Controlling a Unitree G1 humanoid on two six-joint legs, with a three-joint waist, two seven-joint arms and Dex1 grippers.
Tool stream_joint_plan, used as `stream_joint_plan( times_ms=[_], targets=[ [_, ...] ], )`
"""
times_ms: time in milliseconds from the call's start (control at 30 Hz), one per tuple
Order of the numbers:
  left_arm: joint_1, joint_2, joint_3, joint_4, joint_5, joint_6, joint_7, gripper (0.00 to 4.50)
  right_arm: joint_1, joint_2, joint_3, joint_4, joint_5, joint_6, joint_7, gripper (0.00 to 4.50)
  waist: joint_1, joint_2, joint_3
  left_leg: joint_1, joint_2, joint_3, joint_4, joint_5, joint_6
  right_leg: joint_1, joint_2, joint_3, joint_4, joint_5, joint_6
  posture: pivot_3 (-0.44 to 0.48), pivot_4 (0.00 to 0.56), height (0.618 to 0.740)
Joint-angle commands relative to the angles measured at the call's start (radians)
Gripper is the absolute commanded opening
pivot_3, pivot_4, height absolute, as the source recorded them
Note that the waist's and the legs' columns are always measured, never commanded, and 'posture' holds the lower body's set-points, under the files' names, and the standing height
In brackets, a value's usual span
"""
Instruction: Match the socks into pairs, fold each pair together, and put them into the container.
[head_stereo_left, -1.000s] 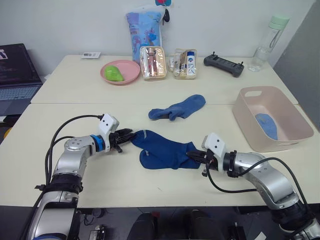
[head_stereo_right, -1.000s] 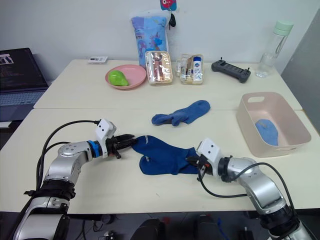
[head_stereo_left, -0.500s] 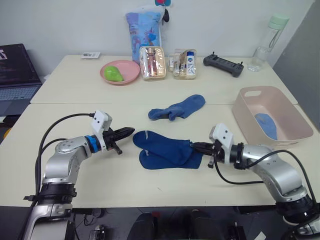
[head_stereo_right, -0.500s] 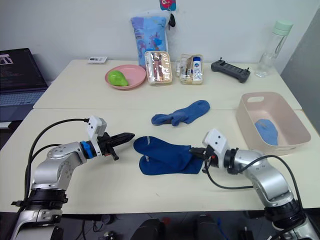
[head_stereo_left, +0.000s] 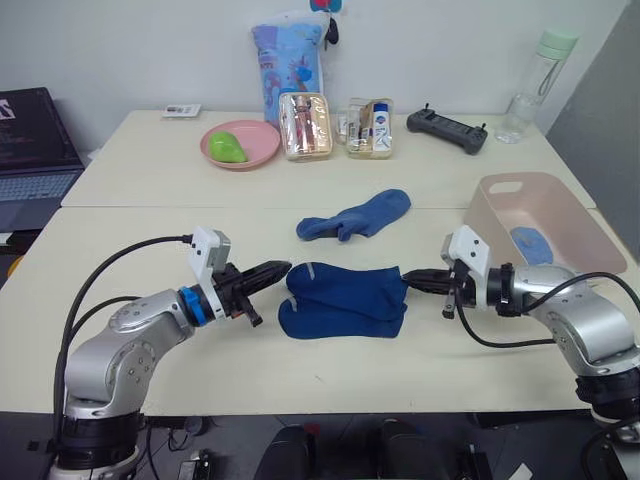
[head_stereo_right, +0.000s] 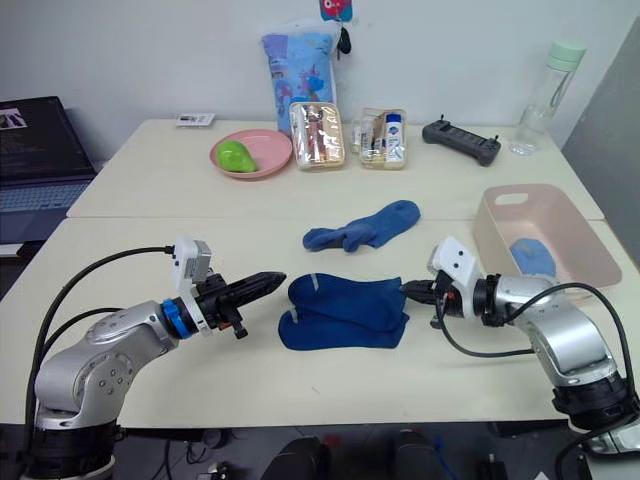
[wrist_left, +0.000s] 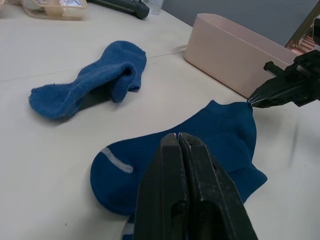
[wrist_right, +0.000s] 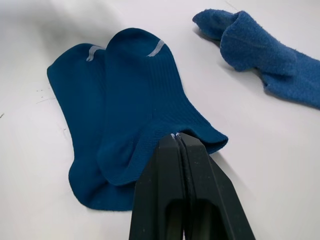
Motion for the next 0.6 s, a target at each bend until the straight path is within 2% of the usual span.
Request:
stream_joint_plan(
  times_ms=[33,67,167,267,300,467,600],
  targets=[
    [0.012,0.012,0.045,-0.010,0.017,-0.051,0.031,0.03,-0.025,-0.016,-0.034,-0.010,0.014,-0.021,0.021,0.00,0.002,0.000,0.000,0.000,0.000,0.000,0.000,0.000,0.000,0.000,0.000,0.000,0.000,0.000,0.000,0.000,0.150,0.740],
    [0.011,0.021,0.052,0.013,0.024,-0.062,0.025,0.03,-0.020,-0.017,-0.031,-0.011,0.014,-0.023,0.024,0.00,0.003,0.000,0.000,0.000,0.000,0.000,0.000,0.000,0.000,0.000,0.000,0.000,0.000,0.000,0.000,0.000,0.150,0.740],
    [0.011,0.072,0.052,0.117,0.078,-0.136,-0.038,0.61,0.007,-0.012,-0.020,-0.026,0.013,-0.025,0.024,0.00,0.003,0.000,0.000,0.000,0.000,0.000,0.000,0.000,0.000,0.000,0.000,0.000,0.000,0.000,0.000,0.000,0.150,0.740],
    [-0.009,0.092,0.019,0.176,0.099,-0.175,-0.078,1.47,0.016,-0.004,-0.019,-0.039,0.016,-0.017,0.014,0.00,0.004,0.000,0.000,0.000,0.000,0.000,0.000,0.000,0.000,0.000,0.000,0.000,-0.001,0.000,0.000,0.000,0.150,0.740],
    [-0.031,0.090,-0.002,0.199,0.114,-0.185,-0.083,1.89,0.017,-0.003,-0.020,-0.042,0.016,-0.015,0.012,0.00,0.004,0.000,0.000,0.000,0.000,0.001,0.000,0.000,0.000,0.000,0.000,0.000,-0.001,0.000,0.000,0.000,0.150,0.740],
    [-0.164,0.045,-0.101,0.337,0.183,-0.232,-0.092,3.42,0.020,0.000,-0.023,-0.052,0.019,-0.005,0.002,0.00,0.008,0.000,0.000,0.000,-0.001,0.000,0.000,0.000,0.000,0.000,0.000,0.000,-0.001,0.000,0.000,0.000,0.150,0.740],
    [-0.264,0.002,-0.184,0.456,0.261,-0.273,-0.093,3.42,0.017,0.008,-0.018,-0.053,0.014,-0.001,-0.007,0.00,0.006,0.000,0.000,-0.001,-0.001,0.001,0.000,0.000,0.000,0.000,0.000,0.000,-0.001,0.000,0.000,0.000,0.150,0.740]
  ],
)
